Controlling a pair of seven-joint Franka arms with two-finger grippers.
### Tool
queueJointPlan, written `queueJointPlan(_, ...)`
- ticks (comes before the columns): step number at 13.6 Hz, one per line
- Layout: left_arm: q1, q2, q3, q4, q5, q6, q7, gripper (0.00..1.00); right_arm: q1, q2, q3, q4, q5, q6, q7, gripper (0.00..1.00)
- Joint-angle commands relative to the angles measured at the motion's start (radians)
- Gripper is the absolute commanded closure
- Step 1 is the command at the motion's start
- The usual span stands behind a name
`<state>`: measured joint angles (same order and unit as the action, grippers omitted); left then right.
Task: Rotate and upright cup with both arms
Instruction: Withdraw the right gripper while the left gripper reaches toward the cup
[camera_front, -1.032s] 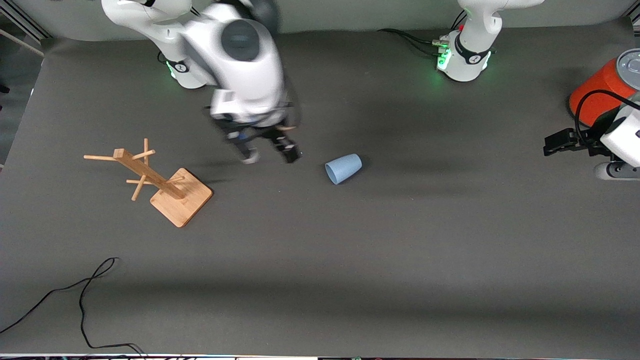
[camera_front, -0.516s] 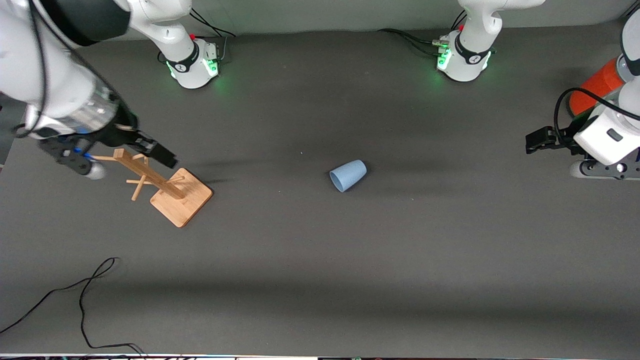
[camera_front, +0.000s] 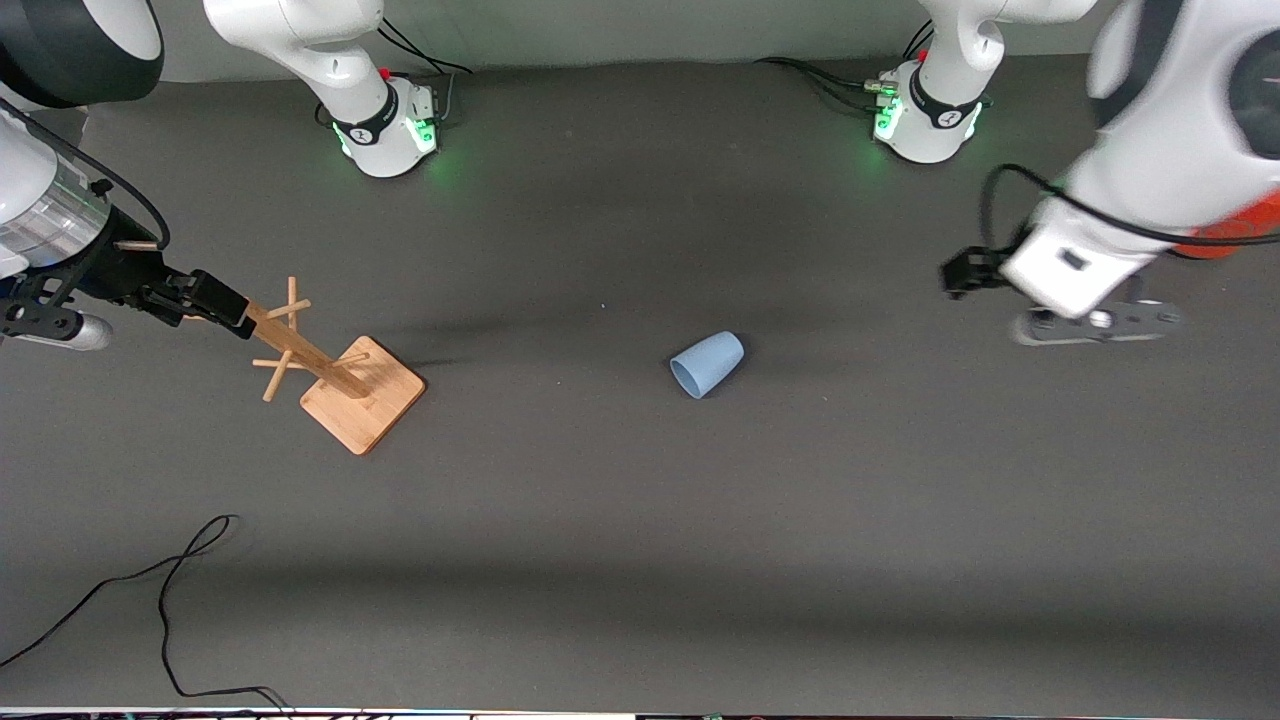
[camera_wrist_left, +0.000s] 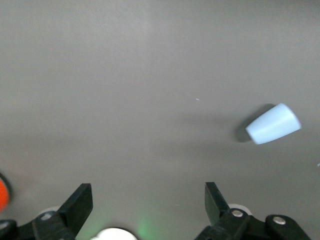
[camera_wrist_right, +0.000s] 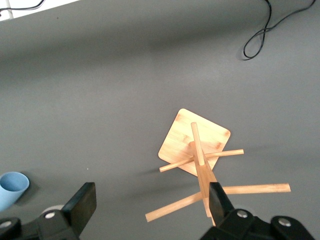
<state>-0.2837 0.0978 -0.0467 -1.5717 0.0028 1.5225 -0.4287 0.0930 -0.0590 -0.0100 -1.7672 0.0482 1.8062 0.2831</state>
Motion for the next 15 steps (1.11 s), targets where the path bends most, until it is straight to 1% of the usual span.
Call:
queueJointPlan(1,-0.107,0.127,0.014,0.143,-0.001,-0.018,-0.207,0.00,0.011,-0.045,-0.028,-0.043,0.004,0.016,-0.087,0.00)
queueJointPlan(4,-0.228,0.330,0.016,0.367,0.005,-0.060,-0.416,0.00,0.017,-0.051,-0.028,-0.044,0.004,-0.002,-0.078,0.00)
queueJointPlan(5,-0.262,0.397,0.018,0.431,0.008,-0.071,-0.477,0.00,0.019,-0.048,-0.027,-0.044,0.004,-0.002,-0.075,0.00)
queueJointPlan(6,-0.297,0.454,0.018,0.475,0.017,-0.071,-0.537,0.00,0.021,-0.044,-0.021,-0.043,0.002,0.001,-0.071,0.00)
queueJointPlan(10,-0.391,0.635,0.021,0.579,0.028,-0.038,-0.695,0.00,0.037,-0.038,-0.022,-0.046,0.002,-0.002,-0.082,0.00)
queueJointPlan(13,-0.439,0.724,0.022,0.585,0.060,0.044,-0.809,0.00,0.042,-0.047,-0.021,-0.046,0.001,-0.016,-0.073,0.00)
queueJointPlan(15,-0.459,0.773,0.022,0.584,0.078,0.070,-0.858,0.00,0.042,-0.045,-0.019,-0.046,-0.011,-0.016,-0.073,0.00)
